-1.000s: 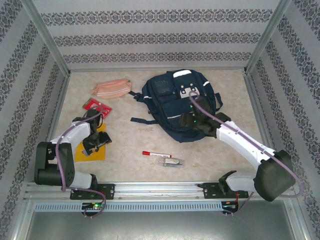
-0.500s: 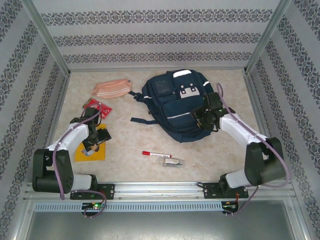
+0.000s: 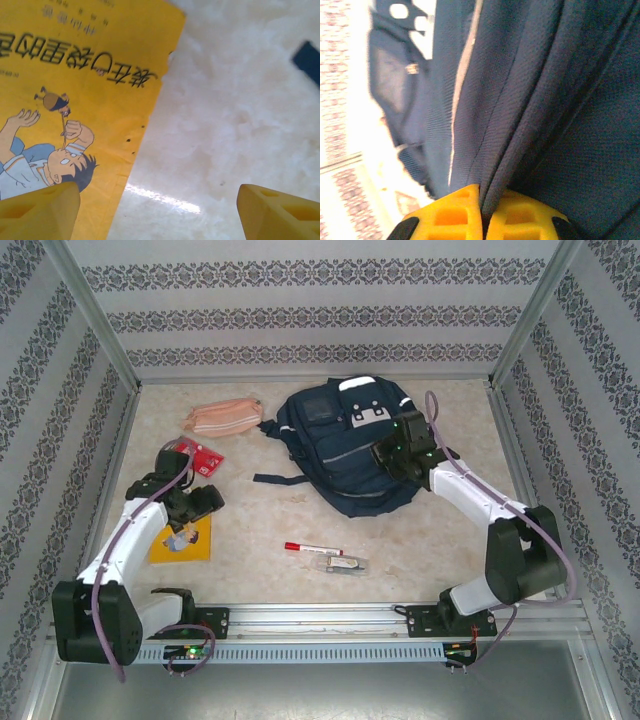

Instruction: Pack books, pencil case, and school supplies into a backpack

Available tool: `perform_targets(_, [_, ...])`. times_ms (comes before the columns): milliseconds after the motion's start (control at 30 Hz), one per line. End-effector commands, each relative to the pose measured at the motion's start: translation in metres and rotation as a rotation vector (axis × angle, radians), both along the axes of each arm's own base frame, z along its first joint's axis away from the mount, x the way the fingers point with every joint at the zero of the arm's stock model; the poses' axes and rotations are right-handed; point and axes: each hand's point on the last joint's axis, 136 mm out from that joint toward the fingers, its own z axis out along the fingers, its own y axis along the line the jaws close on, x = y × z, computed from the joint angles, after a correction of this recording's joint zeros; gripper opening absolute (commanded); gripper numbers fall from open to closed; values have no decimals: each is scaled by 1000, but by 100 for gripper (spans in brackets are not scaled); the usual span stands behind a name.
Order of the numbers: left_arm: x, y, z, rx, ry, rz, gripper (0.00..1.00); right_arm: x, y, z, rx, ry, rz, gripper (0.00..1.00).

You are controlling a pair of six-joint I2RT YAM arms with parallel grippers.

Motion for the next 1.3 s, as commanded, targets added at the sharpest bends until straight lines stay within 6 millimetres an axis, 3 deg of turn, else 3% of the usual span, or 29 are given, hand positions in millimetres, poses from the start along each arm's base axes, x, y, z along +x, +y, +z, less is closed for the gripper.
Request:
perform_targets(0, [-9,1,-15,-3,65,5,82,22,21,64,116,-151,-63,0])
perform_targets(167, [-18,3,-38,-1,125,36,82,37,29,88,116,-173,-132,0])
perform_targets(367, [-29,9,-52,34,151,65,82,47,24,95,113,-119,-229,0])
perform_targets(600, [-30,11,-66,41,210,71,82,53,9,138,60,-219,-334,0])
perform_targets(700, [-26,13,-78,57,225,63,81,50,-9,145,-19,-275,-383,0])
perform_targets(833, [-20,-4,-89,-31,228,36,79,52,-35,124,-99,-278,-407,0])
perform_targets(933, [-14,-15,-92,-72,209,5,78,50,-42,106,-131,-262,-364,0])
perform_targets(1033, [-14,-20,-89,-69,217,-11,78,34,-51,83,-206,-227,-342,0])
perform_targets(1267, [-13,-39,-91,-122,227,-29,77,-14,-65,8,-335,-100,-307,0])
